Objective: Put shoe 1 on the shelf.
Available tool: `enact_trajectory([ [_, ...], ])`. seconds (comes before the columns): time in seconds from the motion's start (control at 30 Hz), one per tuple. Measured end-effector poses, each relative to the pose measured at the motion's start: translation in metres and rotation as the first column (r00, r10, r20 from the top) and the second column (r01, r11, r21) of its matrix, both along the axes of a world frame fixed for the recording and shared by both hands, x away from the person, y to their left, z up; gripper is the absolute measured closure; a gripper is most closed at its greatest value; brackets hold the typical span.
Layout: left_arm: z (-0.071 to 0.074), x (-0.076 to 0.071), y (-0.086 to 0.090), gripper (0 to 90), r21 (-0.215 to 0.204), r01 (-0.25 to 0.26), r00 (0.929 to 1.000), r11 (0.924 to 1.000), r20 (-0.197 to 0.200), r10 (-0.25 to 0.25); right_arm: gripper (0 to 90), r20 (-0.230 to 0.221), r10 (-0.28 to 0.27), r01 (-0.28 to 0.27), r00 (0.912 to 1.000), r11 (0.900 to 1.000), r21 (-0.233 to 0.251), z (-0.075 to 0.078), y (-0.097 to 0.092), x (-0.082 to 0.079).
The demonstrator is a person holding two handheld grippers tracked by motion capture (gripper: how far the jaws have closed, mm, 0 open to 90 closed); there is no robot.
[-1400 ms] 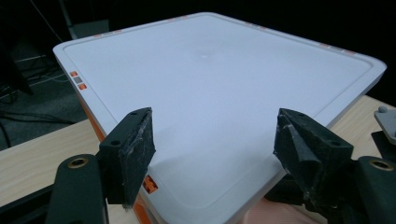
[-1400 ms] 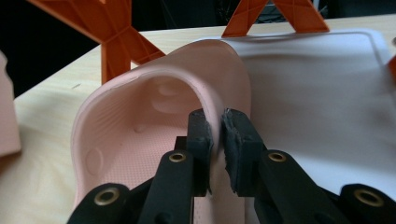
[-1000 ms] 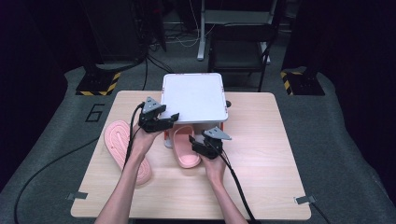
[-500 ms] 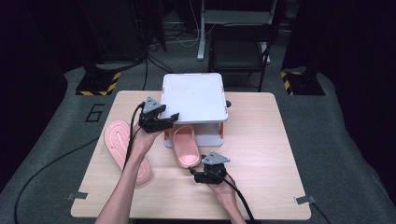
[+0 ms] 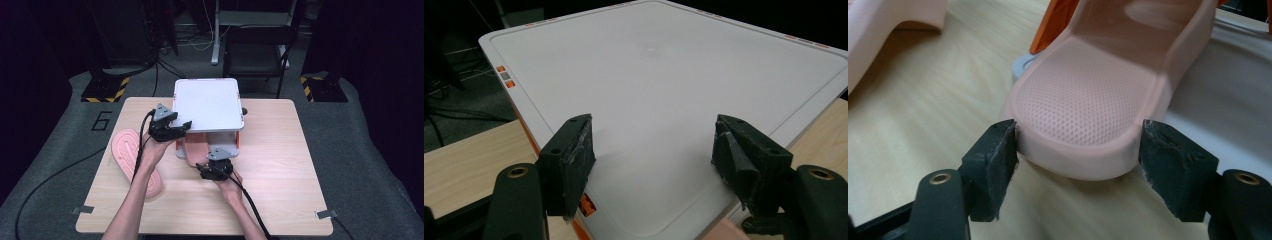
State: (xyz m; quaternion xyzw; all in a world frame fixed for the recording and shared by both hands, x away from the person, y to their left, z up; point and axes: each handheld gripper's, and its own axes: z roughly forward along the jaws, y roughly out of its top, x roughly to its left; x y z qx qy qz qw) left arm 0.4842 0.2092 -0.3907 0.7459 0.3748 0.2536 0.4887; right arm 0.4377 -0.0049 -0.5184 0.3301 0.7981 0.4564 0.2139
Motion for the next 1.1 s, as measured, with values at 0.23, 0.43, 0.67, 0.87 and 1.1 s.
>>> enact_trajectory([
  [0.23,0.0,0.0,-0.001,32.6,-0.001,-0.008,1.0,1.0,0.004,0.008,32.0,0.004,-0.025,0.025,0.9997,0.9995,-0.02,0.002,0.015,0.02],
  [0.43,0.0,0.0,0.0,32.6,-0.001,-0.008,1.0,1.0,0.003,0.008,32.0,0.026,-0.038,0.039,0.999,0.9983,-0.043,-0.001,0.025,0.027],
  [0.67,0.0,0.0,-0.001,32.6,-0.002,-0.008,1.0,1.0,0.002,0.008,30.6,0.024,-0.049,0.05,0.9985,0.9983,-0.029,-0.003,0.026,0.031],
  [0.87,0.001,0.0,0.001,32.7,-0.002,0.009,0.9999,1.0,-0.014,-0.009,25.6,0.053,-0.041,0.04,0.9977,0.9991,0.014,0.004,0.017,0.014],
  [1.1,0.003,-0.007,-0.001,30.3,0.029,-0.052,0.9948,0.9982,0.089,0.049,19.4,0.1,-0.047,0.035,0.9939,0.9931,0.112,0.039,-0.039,-0.017],
])
